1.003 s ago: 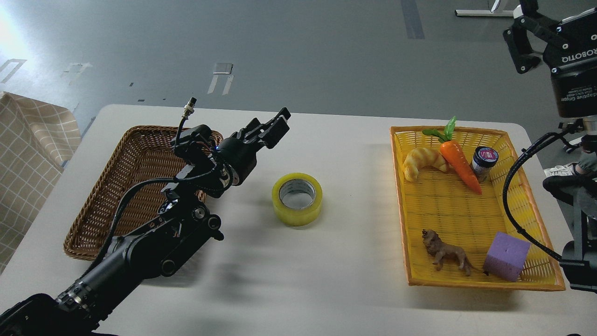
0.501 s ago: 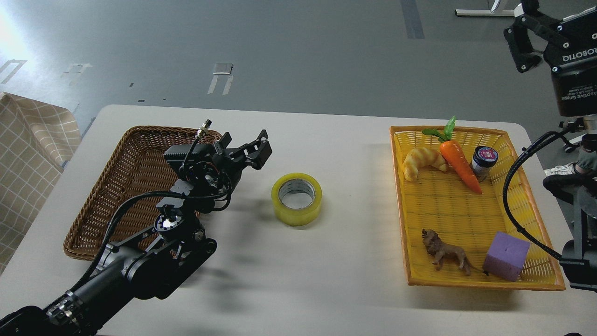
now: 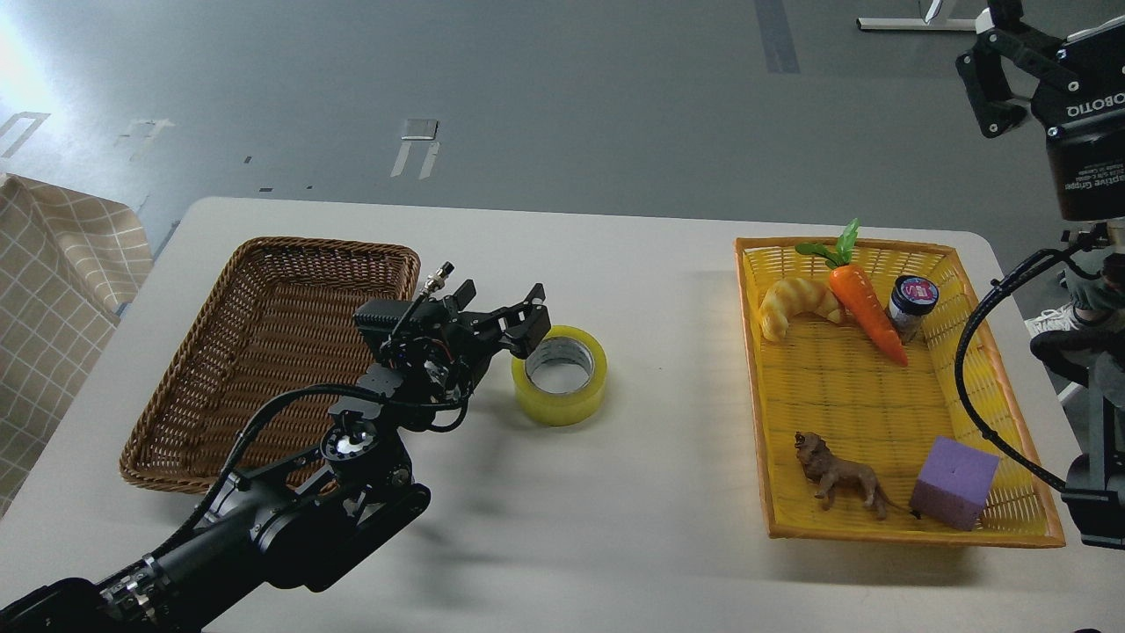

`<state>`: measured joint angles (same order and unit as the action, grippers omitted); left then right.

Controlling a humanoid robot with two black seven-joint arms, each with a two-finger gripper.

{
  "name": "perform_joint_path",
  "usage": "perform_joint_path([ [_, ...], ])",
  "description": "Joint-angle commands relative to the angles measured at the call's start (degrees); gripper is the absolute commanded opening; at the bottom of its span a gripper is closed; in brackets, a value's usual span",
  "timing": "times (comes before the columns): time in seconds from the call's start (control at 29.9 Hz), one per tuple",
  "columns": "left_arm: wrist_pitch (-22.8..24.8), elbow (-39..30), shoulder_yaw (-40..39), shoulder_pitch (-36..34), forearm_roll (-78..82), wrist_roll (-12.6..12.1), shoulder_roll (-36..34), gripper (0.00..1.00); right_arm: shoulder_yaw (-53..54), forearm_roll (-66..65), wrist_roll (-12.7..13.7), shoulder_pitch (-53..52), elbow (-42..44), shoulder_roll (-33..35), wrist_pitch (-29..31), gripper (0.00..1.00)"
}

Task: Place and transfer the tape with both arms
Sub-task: 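Reach the left gripper down to the tape roll on the table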

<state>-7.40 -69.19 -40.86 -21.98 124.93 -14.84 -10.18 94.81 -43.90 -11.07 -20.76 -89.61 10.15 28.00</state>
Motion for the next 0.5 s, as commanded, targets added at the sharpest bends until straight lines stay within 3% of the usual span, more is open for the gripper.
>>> perform_joint_path([
  [0.0, 0.01, 1.34, 0.69, 0.01, 0.07, 0.16, -0.02, 0.98, -0.24, 0.05, 0.35, 0.02, -0.04, 0.05, 0.0, 1.0],
  [0.47, 0.01, 2.84, 4.3, 0.19, 0.07, 0.6, -0.02, 0.98, -0.41, -0.22, 1.4, 1.07, 0.05, 0.05, 0.0, 1.0],
])
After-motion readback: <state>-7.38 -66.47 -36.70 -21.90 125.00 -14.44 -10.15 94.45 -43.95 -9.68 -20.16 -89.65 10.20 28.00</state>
